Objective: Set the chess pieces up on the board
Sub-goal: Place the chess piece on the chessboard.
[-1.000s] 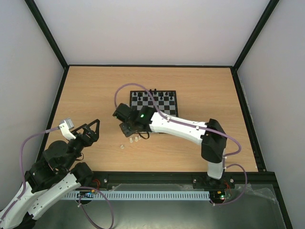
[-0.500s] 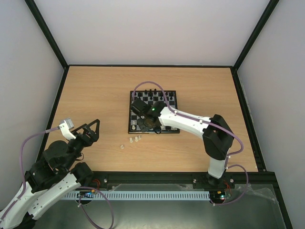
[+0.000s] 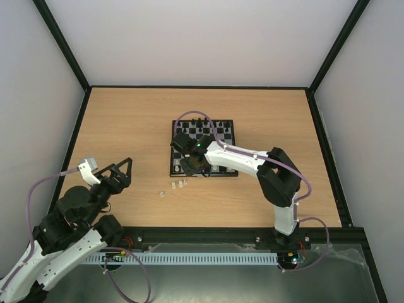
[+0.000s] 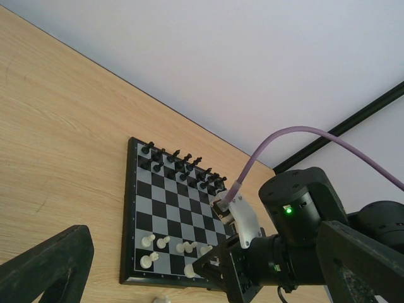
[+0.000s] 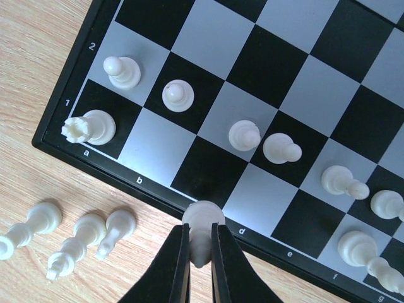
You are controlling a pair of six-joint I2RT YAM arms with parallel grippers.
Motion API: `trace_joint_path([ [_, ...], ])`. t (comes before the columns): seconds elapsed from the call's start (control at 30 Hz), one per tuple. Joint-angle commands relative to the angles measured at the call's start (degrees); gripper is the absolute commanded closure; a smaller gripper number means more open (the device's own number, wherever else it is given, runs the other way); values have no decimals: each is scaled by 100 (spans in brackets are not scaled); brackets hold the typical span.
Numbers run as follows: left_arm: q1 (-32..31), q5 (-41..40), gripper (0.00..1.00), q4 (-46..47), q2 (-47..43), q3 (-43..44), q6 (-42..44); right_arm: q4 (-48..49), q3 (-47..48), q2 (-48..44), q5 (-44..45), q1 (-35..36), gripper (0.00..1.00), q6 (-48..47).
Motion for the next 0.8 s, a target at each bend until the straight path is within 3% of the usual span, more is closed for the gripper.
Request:
trace_joint_path([
  [0.0, -10, -37, 1, 85, 23, 85, 28, -78, 122, 191, -76, -62, 95, -98],
  [0.77, -14, -36, 0, 81, 5, 94, 60, -8, 406, 564, -175, -194, 95, -160],
])
